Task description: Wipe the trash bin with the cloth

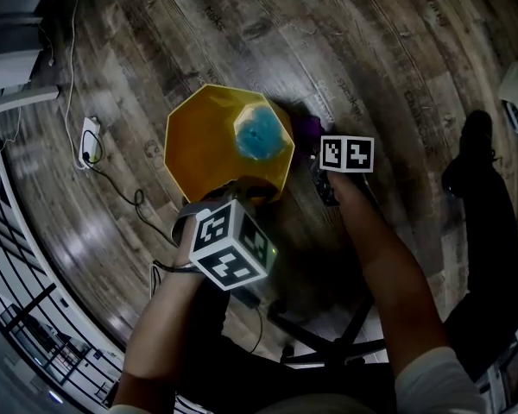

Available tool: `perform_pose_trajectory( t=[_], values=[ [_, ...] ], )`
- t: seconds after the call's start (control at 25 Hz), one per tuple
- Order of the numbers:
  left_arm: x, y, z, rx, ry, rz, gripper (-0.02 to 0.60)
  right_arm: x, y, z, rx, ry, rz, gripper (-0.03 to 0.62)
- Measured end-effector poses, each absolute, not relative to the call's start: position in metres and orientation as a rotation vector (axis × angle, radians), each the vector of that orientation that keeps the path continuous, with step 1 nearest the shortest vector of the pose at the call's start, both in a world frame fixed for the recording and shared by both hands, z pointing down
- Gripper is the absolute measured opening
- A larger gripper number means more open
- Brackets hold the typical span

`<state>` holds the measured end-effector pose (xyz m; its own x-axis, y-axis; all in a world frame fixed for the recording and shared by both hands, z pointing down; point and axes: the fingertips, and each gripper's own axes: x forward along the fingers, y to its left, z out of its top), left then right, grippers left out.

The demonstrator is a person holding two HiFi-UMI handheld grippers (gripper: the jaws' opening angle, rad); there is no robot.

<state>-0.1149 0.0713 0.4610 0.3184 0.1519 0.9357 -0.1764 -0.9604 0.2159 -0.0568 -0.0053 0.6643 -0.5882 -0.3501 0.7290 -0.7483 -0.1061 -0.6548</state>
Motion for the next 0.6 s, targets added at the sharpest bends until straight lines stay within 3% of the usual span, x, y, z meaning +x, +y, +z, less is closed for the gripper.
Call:
perform_pose_trajectory(
  t=[0.6],
  values=[
    [-0.083,0.059,0.464,2.204,-0.165,1.527,0.044,-0.032,0.014,0.572,1.256,-1.959,1.796,0.161]
  ],
)
